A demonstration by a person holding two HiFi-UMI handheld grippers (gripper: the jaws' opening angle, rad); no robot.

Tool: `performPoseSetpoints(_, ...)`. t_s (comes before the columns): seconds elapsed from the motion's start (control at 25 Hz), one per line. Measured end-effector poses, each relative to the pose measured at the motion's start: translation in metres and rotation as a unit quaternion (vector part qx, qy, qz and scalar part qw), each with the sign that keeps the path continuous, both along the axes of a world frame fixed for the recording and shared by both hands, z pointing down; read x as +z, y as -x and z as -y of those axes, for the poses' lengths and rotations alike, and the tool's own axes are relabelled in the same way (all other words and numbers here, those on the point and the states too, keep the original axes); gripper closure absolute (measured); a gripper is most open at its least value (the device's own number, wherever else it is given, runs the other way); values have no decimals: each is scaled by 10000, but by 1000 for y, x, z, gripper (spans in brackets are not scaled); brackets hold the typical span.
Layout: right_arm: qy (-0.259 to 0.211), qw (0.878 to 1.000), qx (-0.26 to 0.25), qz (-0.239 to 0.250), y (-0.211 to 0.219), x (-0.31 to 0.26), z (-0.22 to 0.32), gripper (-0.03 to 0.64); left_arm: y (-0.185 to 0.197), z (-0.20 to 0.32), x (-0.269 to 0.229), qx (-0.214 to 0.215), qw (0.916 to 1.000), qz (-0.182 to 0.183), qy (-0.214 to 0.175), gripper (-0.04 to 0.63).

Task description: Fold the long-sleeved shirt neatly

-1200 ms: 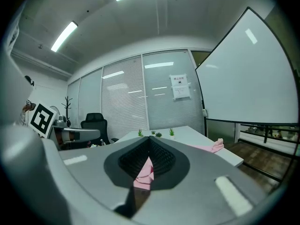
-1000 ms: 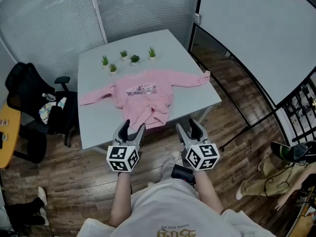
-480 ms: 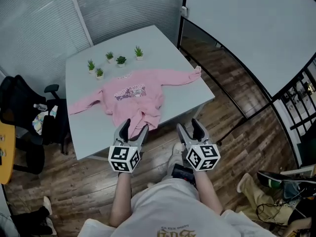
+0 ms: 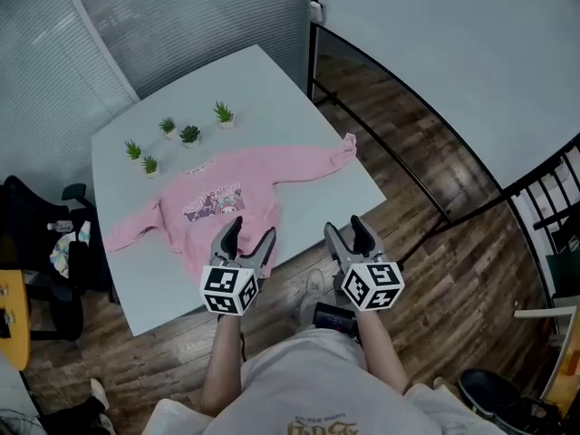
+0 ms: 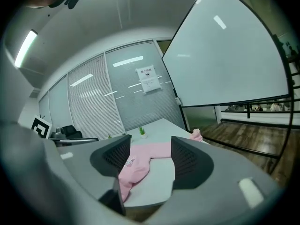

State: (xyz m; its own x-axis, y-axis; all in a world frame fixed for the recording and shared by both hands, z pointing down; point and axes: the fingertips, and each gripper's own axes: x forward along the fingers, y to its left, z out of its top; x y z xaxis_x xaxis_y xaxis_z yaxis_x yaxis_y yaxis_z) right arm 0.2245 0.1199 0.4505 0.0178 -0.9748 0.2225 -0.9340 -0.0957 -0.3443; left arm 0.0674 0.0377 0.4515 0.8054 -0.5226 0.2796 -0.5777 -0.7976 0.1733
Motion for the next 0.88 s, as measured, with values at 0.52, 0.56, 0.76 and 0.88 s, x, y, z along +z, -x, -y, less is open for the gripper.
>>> performPoseSetpoints(0.52,353,9987,-363,-2,-77,23,92,348,-81,74,21,9,9991,287,326,275)
performPoseSetpoints(0.56,392,9985,-375,11,-81,27,96,350,-85,79,22,-14,9991,257,352,276)
performPoseSetpoints(0.76,555,9976,-412,53,-101,42,115,357,-106,97,36,-24,9983,341,474,284)
performPoseSetpoints(0.88,646,9972,-388,35,-119,50,126,357,-121,108,49,16,9975,432,564,282)
